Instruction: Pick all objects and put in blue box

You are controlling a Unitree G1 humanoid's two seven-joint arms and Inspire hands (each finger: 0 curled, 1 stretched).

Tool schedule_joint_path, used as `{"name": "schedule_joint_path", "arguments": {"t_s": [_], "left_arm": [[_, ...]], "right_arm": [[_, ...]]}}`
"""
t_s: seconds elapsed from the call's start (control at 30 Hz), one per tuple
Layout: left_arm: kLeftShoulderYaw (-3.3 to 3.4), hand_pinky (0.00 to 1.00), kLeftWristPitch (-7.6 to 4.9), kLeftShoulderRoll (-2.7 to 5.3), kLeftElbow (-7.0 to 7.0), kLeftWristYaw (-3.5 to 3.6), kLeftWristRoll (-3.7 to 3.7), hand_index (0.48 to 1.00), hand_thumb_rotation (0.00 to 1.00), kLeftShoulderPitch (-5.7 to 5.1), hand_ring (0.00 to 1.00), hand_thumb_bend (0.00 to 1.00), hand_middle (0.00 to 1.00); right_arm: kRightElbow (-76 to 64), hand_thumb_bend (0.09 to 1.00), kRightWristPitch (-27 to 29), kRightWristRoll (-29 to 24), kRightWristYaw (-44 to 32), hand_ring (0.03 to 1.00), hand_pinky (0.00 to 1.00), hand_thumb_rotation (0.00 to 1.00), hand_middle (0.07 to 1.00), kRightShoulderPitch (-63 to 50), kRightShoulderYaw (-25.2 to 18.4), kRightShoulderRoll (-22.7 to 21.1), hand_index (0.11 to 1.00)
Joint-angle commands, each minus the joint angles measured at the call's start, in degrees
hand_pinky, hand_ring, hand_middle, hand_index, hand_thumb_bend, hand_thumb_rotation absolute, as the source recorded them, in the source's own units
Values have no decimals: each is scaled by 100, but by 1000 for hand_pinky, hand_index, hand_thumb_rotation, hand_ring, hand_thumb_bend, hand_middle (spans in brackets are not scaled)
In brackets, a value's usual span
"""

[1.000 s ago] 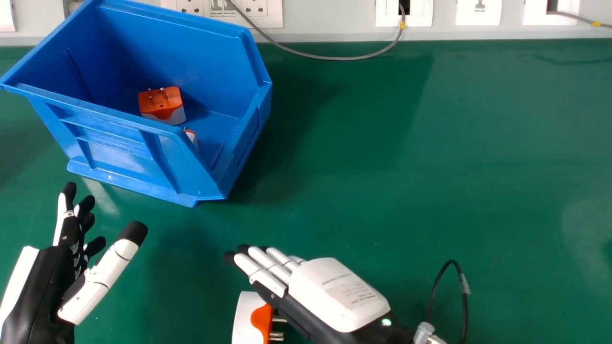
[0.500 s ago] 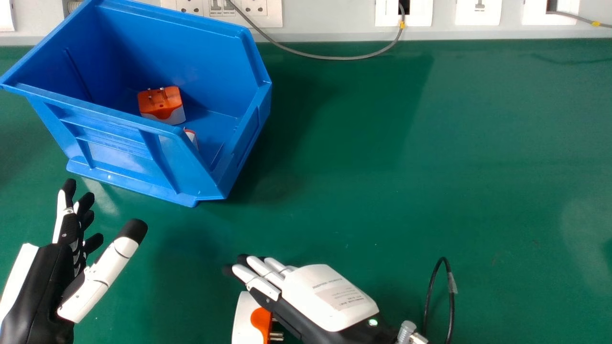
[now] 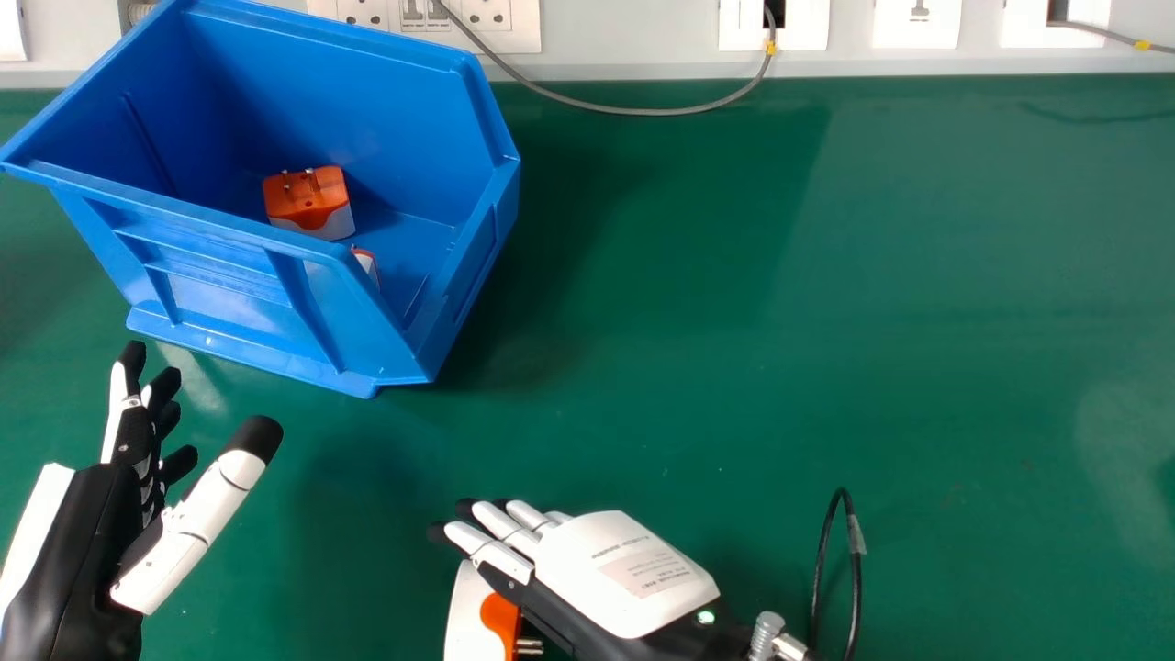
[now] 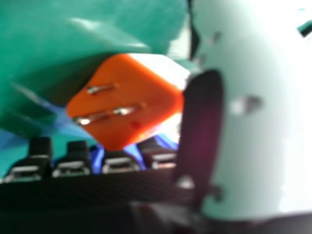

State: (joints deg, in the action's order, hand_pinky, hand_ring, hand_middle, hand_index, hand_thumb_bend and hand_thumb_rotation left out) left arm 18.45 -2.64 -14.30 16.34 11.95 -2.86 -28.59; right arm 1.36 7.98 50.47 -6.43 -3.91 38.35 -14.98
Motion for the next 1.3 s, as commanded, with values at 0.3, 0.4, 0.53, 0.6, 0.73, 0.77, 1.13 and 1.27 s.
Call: {"name": "schedule_joint_path", "arguments": {"t_s": [0.3, 0.4, 0.53, 0.6, 0.73, 0.77, 1.13, 1.27], "left_arm": [[62, 947, -1, -16, 176, -7, -91, 1000, 697, 4, 1000, 795, 1000], [60, 947, 42, 0, 231, -19, -115, 1000, 700, -15, 1000, 803, 1000], [68, 946, 79, 11, 284, -11, -157, 1000, 704, -41, 1000, 814, 1000], [72, 946, 94, 13, 331, -7, -180, 1000, 705, -69, 1000, 816, 1000], [64, 946, 78, 2, 359, -13, -194, 1000, 706, -94, 1000, 816, 1000], [66, 946, 74, -3, 352, -11, -193, 1000, 706, -91, 1000, 816, 1000], [73, 949, 41, 8, 365, -8, -211, 1000, 709, -111, 1000, 817, 1000], [71, 950, 42, 15, 385, -10, -213, 1000, 711, -121, 1000, 815, 1000]], "right_arm": [[-382, 359, -606, -88, -1482, 976, 914, 268, 998, 508, 152, 81, 951], [-429, 335, -838, -148, -1841, 969, 900, 279, 995, 595, 167, 148, 948], [-469, 308, -1045, -346, -2117, 922, 841, 297, 961, 621, 144, 247, 920], [-479, 302, -1071, -393, -2155, 896, 810, 284, 940, 650, 174, 254, 901], [-401, 306, -915, -357, -1922, 859, 765, 237, 910, 758, 237, 236, 868], [-340, 306, -797, -341, -1777, 859, 765, 237, 910, 791, 250, 219, 868], [682, 424, 642, -27, 150, 567, 499, 110, 634, 1151, 399, 65, 658], [870, 458, 779, 73, 394, 423, 362, 70, 560, 1238, 439, 58, 596]]}}
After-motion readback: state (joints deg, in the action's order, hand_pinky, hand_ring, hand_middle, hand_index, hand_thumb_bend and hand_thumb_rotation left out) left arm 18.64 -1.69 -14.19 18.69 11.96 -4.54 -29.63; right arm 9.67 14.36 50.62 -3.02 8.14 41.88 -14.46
